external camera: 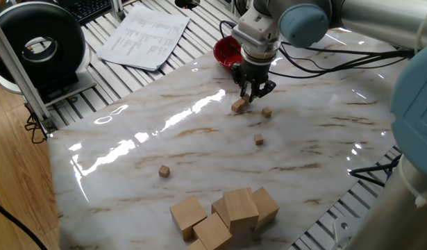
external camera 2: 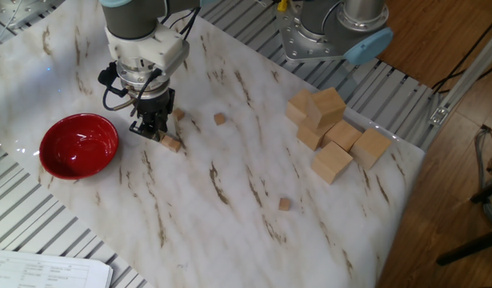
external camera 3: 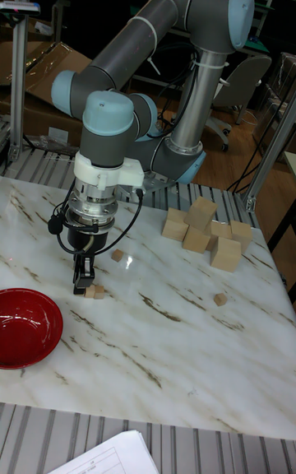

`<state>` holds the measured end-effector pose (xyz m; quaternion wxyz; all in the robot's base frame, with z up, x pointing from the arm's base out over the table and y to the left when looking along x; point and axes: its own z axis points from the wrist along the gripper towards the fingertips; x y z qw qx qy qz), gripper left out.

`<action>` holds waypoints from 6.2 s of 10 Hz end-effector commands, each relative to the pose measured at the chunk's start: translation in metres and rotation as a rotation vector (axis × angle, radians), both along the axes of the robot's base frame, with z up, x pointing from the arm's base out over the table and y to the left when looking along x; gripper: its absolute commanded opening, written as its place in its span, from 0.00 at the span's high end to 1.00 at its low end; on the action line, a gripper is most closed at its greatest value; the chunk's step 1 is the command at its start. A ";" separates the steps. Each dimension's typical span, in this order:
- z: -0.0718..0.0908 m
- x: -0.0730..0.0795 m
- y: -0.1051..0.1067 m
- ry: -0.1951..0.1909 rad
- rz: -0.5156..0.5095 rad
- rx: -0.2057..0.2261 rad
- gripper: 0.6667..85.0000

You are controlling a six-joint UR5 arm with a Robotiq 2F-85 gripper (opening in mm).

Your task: Stack the blocks into a pyramid shape

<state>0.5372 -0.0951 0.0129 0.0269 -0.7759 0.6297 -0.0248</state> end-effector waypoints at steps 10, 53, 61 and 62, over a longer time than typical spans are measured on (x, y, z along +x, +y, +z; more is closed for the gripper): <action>0.009 -0.001 -0.006 -0.014 -0.003 -0.005 0.64; 0.071 -0.001 0.016 -0.065 -0.083 -0.097 0.46; 0.064 -0.025 0.035 0.029 -0.164 -0.014 0.45; 0.064 -0.026 0.041 0.037 -0.186 0.013 0.43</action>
